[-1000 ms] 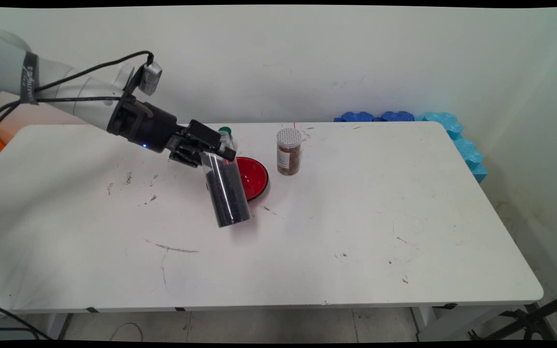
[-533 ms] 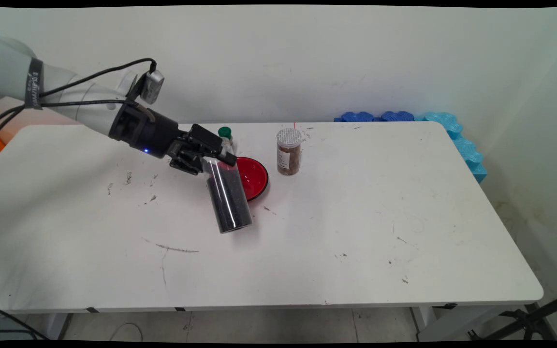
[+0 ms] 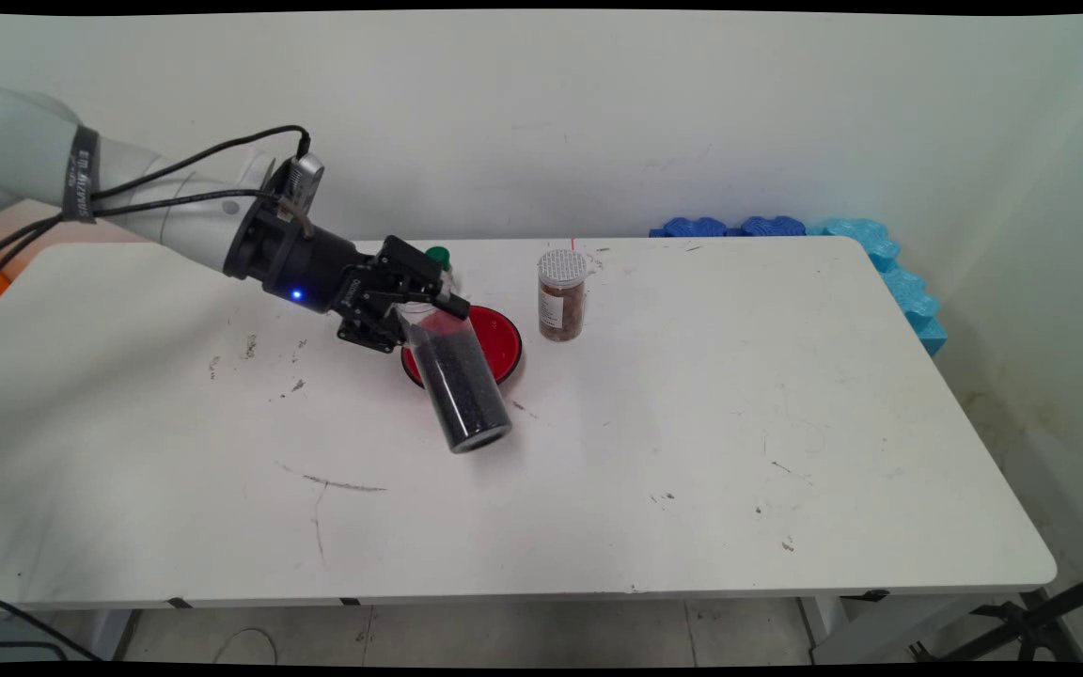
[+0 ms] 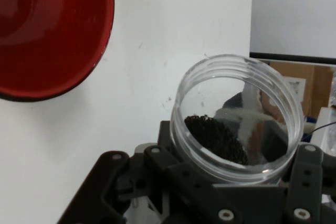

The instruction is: Pour the black seasoning powder in the red bowl

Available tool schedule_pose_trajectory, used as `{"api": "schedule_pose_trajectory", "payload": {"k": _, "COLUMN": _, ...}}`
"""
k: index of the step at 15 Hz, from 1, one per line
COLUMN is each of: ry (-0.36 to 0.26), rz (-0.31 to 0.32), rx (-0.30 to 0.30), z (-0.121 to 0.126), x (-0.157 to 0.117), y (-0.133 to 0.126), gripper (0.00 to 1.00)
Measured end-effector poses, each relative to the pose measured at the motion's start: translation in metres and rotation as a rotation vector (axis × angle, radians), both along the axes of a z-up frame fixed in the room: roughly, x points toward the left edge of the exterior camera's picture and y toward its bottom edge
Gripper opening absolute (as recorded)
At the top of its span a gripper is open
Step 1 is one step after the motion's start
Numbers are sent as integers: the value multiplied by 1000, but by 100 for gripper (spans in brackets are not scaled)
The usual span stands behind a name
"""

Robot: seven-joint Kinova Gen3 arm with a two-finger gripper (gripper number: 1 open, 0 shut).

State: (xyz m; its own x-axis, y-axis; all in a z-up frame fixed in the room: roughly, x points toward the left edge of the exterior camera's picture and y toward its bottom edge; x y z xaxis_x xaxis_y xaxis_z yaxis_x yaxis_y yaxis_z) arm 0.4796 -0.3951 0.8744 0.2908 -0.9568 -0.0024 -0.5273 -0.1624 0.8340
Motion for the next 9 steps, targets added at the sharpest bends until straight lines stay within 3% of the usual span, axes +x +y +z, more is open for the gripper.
{"api": "schedule_pose_trajectory", "payload": {"k": 9, "ry": 82, "rz": 94, "rx": 138, "z": -10, "x": -6, "y": -5, "gripper": 0}}
